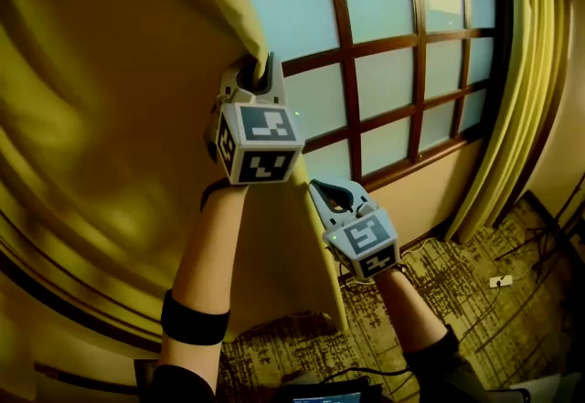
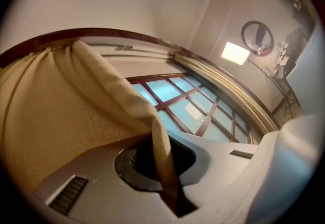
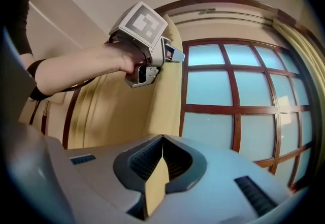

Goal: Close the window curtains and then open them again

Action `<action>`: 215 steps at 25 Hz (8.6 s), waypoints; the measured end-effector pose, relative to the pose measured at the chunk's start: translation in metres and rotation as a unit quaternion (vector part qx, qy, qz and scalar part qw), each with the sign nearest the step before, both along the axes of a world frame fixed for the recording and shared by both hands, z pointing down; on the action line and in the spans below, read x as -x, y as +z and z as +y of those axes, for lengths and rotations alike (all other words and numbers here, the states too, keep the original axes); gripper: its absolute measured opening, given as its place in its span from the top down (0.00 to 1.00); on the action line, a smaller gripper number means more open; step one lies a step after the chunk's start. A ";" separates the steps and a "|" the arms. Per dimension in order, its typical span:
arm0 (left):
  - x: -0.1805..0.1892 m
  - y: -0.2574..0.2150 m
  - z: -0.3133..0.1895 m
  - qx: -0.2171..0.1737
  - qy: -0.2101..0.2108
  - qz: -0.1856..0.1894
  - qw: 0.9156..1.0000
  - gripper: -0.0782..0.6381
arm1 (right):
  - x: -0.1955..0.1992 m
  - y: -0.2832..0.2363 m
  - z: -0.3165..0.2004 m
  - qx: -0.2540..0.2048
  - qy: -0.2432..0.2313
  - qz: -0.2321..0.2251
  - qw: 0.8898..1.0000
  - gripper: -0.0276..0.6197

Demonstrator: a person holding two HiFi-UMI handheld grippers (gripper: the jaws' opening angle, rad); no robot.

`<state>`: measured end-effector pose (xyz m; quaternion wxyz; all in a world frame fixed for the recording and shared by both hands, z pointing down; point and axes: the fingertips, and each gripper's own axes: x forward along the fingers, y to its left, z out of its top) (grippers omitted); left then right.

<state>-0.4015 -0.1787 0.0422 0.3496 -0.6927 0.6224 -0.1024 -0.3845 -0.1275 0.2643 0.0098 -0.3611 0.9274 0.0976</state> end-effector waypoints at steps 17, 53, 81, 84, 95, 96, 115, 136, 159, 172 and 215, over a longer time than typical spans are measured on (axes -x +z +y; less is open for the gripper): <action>-0.028 0.002 -0.052 -0.023 0.046 -0.015 0.999 0.87 | -0.034 0.001 -0.058 -0.002 0.074 0.021 0.997 0.94; -0.233 -0.005 -0.121 -0.016 0.071 -0.054 0.996 0.87 | -0.229 0.003 -0.149 0.011 0.115 0.000 0.993 0.94; -0.400 -0.007 -0.206 -0.007 0.066 -0.081 0.995 0.87 | -0.406 -0.009 -0.234 0.065 0.142 0.004 0.988 0.94; -0.436 -0.007 -0.210 -0.004 0.077 -0.085 0.993 0.87 | -0.431 -0.008 -0.235 0.077 0.142 0.003 0.987 0.94; -0.584 -0.024 -0.215 -0.015 0.117 -0.071 0.991 0.87 | -0.567 -0.001 -0.237 0.088 0.188 0.004 0.978 0.94; -0.593 -0.028 -0.213 -0.015 0.118 -0.069 0.990 0.87 | -0.578 0.002 -0.236 0.091 0.189 0.002 0.978 0.94; -0.471 0.015 -0.175 0.028 0.062 0.009 0.998 0.83 | -0.523 0.030 -0.192 0.110 0.140 0.000 0.984 0.94; -0.251 0.087 -0.050 0.001 -0.044 0.074 0.996 0.75 | -0.394 0.063 -0.114 0.116 0.094 0.041 0.988 0.94; -0.302 0.409 0.069 0.310 -0.147 0.203 0.917 0.72 | -0.455 0.183 -0.058 0.182 -0.036 0.092 0.978 0.94; -0.313 0.473 0.125 0.356 -0.179 0.276 0.875 0.86 | -0.506 0.243 -0.036 0.224 -0.054 0.099 0.968 0.94; -0.376 0.509 0.099 0.410 -0.121 0.298 0.854 0.91 | -0.589 0.288 -0.049 0.263 0.014 0.099 0.960 0.94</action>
